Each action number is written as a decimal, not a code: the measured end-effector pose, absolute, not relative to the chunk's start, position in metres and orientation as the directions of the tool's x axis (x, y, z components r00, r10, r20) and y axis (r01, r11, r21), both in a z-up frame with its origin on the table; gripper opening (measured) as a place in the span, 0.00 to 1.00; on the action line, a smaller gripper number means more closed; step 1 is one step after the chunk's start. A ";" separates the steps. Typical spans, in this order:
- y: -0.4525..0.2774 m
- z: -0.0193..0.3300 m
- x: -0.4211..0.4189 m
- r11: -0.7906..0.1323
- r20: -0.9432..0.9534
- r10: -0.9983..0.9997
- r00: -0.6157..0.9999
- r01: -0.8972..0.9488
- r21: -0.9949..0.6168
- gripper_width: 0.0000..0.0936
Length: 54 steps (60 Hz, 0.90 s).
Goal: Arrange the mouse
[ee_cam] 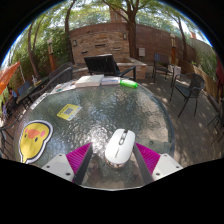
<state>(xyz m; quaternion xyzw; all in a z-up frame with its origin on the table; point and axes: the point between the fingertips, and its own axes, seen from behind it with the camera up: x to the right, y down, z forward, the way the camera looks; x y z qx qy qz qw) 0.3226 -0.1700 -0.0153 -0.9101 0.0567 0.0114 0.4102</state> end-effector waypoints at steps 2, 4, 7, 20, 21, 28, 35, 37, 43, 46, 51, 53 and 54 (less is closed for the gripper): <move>-0.166 -0.015 0.323 -0.658 -0.062 -0.093 0.994 -0.108 -0.746 0.90; -0.162 -0.017 0.325 -0.659 -0.050 -0.096 0.994 -0.101 -0.745 0.88; -0.158 -0.018 0.330 -0.660 -0.017 -0.104 0.994 -0.082 -0.747 0.79; -0.148 -0.020 0.335 -0.666 0.031 -0.111 0.993 -0.052 -0.744 0.48; -0.148 -0.020 0.335 -0.665 0.033 -0.114 0.993 -0.052 -0.745 0.46; -0.152 -0.006 0.350 -0.654 0.093 -0.173 0.980 -0.043 -0.755 0.40; -0.145 0.051 0.352 -0.583 0.087 -0.247 0.965 -0.076 -0.809 0.40; -0.140 0.079 0.344 -0.539 0.075 -0.262 0.962 -0.081 -0.838 0.40; -0.123 0.166 0.296 -0.404 0.023 -0.235 0.972 -0.076 -0.912 0.40; -0.115 0.198 0.258 -0.351 -0.004 -0.193 0.981 -0.073 -0.934 0.40; -0.109 0.215 0.186 -0.332 -0.031 -0.099 0.995 -0.062 -0.941 0.40; -0.111 0.203 0.149 -0.344 -0.035 -0.065 0.997 -0.055 -0.937 0.40; -0.108 0.199 0.140 -0.359 -0.033 -0.048 0.998 -0.048 -0.932 0.40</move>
